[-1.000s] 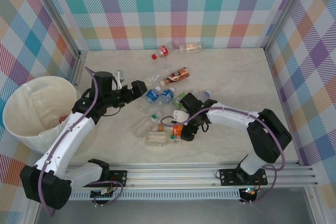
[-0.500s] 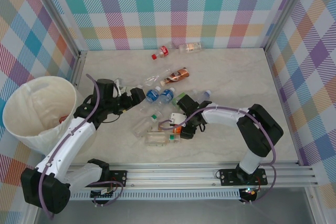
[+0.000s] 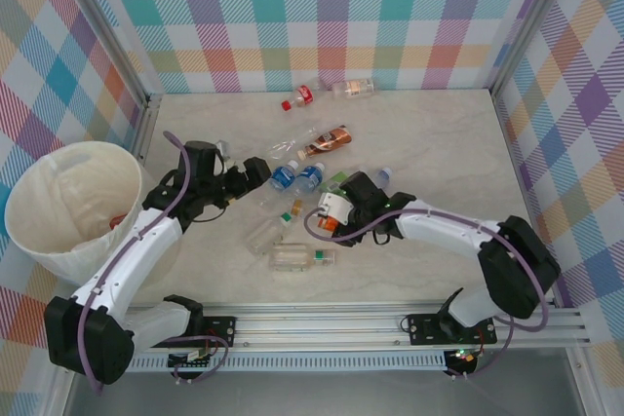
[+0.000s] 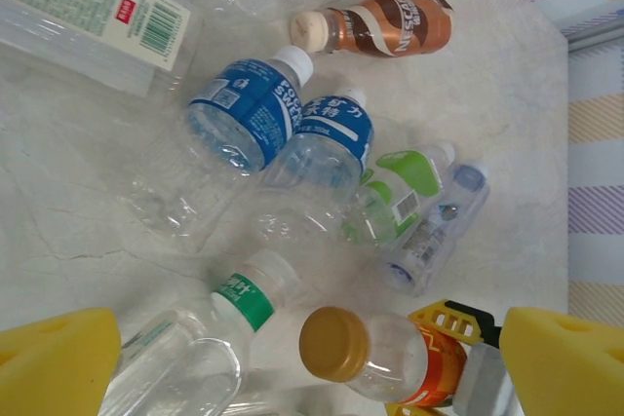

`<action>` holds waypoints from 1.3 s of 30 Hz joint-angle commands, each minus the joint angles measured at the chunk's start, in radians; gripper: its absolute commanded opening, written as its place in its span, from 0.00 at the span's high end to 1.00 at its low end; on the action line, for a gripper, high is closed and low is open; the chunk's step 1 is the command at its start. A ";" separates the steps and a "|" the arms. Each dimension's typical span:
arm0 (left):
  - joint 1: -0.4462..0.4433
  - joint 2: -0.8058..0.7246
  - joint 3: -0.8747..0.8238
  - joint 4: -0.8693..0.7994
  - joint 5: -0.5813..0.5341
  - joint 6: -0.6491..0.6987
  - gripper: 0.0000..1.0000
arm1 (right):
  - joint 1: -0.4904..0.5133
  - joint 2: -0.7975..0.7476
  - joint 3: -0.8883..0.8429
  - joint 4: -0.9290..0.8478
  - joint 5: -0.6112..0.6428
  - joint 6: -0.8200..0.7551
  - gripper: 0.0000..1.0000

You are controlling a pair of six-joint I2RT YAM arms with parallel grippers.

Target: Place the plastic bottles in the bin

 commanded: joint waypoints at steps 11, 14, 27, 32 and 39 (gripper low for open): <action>-0.092 0.024 -0.078 0.309 0.219 -0.075 0.12 | 0.009 -0.151 -0.232 0.621 -0.191 0.597 0.52; -0.112 0.025 -0.079 0.321 0.210 -0.068 0.12 | 0.011 -0.140 -0.220 0.645 -0.241 0.627 0.50; -0.175 0.113 -0.038 0.391 0.232 -0.115 0.22 | 0.048 -0.050 -0.153 0.729 -0.295 0.705 0.47; -0.181 0.126 -0.029 0.348 0.194 -0.105 0.37 | 0.055 -0.027 -0.148 0.781 -0.339 0.729 0.46; -0.184 0.121 -0.036 0.327 0.143 -0.088 0.53 | 0.055 -0.030 -0.136 0.725 -0.416 0.710 0.43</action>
